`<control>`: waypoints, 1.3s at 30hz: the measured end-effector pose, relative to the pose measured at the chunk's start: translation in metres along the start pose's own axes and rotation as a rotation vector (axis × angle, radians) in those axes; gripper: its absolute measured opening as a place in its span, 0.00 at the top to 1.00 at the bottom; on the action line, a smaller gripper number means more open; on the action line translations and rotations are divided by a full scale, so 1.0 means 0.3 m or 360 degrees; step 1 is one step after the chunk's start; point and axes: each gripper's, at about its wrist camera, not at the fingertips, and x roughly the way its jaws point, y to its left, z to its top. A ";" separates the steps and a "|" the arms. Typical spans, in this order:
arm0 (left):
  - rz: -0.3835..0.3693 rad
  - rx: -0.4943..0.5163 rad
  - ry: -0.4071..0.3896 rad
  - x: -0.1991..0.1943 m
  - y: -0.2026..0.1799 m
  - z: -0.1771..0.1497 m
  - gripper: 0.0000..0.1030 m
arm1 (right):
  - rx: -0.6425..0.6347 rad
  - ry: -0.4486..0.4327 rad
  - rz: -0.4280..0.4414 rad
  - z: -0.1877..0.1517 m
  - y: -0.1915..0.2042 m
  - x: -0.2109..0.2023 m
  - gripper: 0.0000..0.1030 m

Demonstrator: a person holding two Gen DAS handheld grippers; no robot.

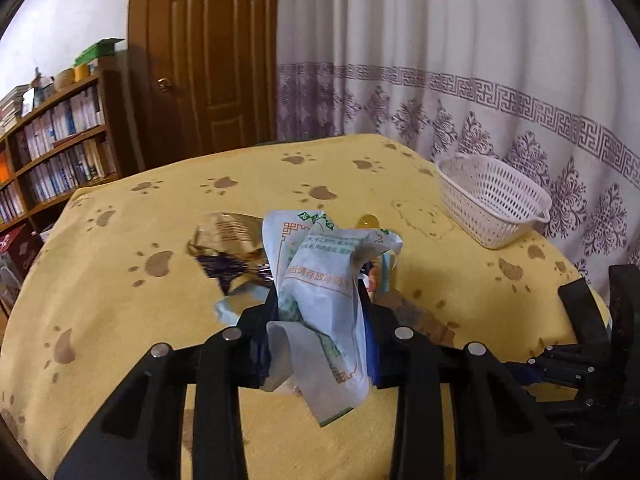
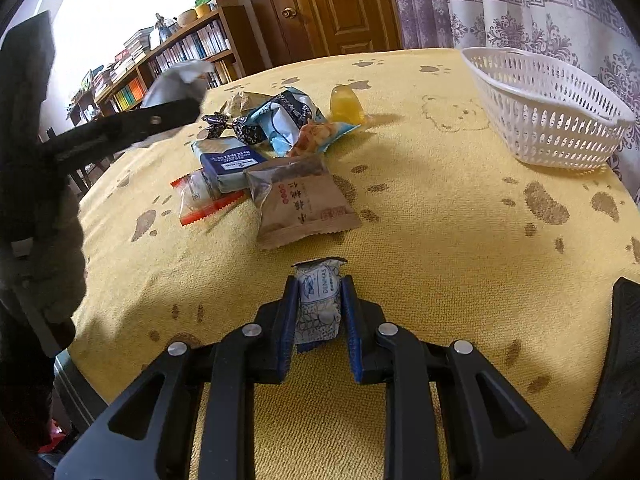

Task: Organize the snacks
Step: 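Grasp the white plastic bag with the left gripper while the right gripper holds the candy, then carry the candy into the white basket and open the right gripper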

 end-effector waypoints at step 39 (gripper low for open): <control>-0.0032 0.0089 0.0007 0.013 -0.123 0.050 0.66 | 0.0550 -0.0517 -0.0389 0.340 -0.547 -0.206 0.61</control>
